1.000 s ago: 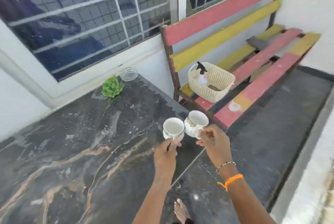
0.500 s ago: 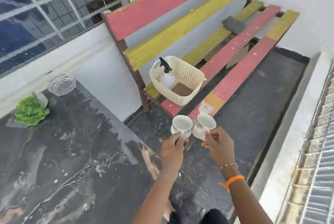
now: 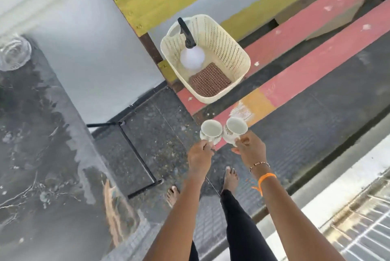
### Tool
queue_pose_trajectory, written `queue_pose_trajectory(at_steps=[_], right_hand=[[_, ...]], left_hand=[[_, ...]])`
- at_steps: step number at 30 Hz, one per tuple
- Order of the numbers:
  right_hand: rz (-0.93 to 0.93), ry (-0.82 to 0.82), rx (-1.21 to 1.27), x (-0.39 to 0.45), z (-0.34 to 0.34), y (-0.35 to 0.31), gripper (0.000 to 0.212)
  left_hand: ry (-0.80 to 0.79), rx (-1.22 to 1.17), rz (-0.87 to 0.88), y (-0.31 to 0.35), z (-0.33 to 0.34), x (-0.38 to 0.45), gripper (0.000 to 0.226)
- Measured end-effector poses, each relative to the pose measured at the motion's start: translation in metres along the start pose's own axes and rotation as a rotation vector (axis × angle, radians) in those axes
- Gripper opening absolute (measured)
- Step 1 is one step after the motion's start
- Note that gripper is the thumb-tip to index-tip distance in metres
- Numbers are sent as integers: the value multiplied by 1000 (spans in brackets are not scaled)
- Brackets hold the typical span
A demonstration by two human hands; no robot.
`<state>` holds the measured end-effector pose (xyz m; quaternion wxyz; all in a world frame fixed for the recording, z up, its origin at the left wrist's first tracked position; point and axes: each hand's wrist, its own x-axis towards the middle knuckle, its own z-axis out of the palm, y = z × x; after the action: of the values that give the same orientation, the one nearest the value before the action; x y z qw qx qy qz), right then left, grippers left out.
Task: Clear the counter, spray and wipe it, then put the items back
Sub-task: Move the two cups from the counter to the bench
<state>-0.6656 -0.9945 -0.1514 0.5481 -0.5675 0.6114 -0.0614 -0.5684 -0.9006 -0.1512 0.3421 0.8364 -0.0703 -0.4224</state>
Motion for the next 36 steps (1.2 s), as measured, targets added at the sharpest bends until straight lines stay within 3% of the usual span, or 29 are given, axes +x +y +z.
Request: queue_pose_trajectory(at_steps=[5,19,23,28,33,36], right_hand=[[21,-41,-77,50,-2,10,12],[-167,-51,-247,100,7,45,16],[-139,-88,-265,102,3,46,14],[-71,-118,-233,99,-1,44,19],[-27,-10,-144,83,-6,36,11],[21,-70,-88,69,-5,21,7]], left_hand=[[-32,5,-13,-3,29,33,29],[15,-82,68,-18,64,54,24],[-137,-7,-49,-22,71,54,25],[-131,-36,-131,-17,73,51,21],[-112,-22,-214,-11,64,39,22],[-57,-127,-251,-5,49,26,16]])
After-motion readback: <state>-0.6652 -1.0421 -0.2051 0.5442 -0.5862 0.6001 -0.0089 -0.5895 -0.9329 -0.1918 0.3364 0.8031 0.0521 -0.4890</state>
